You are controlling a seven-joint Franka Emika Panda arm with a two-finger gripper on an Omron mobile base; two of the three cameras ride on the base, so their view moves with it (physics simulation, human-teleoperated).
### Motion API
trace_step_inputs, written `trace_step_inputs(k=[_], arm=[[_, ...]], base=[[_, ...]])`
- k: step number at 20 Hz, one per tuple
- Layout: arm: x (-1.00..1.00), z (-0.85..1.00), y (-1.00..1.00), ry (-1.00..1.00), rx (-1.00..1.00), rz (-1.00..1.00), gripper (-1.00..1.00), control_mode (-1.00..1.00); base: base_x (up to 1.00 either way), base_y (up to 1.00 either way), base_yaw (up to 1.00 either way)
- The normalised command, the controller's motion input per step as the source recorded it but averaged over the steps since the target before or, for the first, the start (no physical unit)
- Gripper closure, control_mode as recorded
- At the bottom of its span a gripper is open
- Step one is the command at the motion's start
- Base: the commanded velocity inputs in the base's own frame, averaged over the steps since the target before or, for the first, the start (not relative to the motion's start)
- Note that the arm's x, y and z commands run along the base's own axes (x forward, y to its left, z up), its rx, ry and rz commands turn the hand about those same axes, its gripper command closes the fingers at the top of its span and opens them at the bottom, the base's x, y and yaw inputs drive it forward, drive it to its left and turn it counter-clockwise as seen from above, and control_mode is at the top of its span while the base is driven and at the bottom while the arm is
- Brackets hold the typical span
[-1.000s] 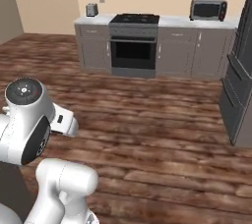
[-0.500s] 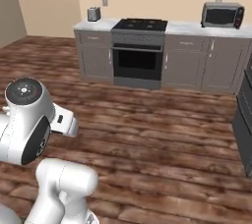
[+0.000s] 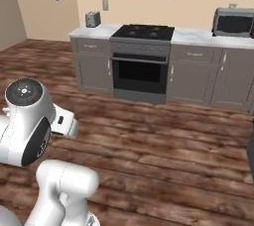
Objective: Move the mustard and condiment bottle from the cabinet to the dining counter.
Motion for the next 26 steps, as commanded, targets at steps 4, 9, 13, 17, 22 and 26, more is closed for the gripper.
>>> trace_step_inputs(k=[4, 9, 13, 17, 22, 26], arm=[[0.00, 0.00, 0.00, 0.00, 0.00, 0.00, -1.00, 1.00], [0.00, 0.00, 0.00, 0.00, 0.00, 0.00, -1.00, 1.00], [0.00, 0.00, 0.00, 0.00, 0.00, 0.00, -1.00, 1.00], [0.00, 0.00, 0.00, 0.00, 0.00, 0.00, -1.00, 1.00], [0.00, 0.00, 0.00, 0.00, 0.00, 0.00, -1.00, 1.00], [0.00, 0.00, 0.00, 0.00, 0.00, 0.00, -1.00, 1.00]], base=[[1.00, 0.00, 0.08], [1.00, 0.00, 0.07], [1.00, 0.08, 0.07], [1.00, 0.23, 0.06], [1.00, 0.38, 0.06], [1.00, 0.42, 0.05]])
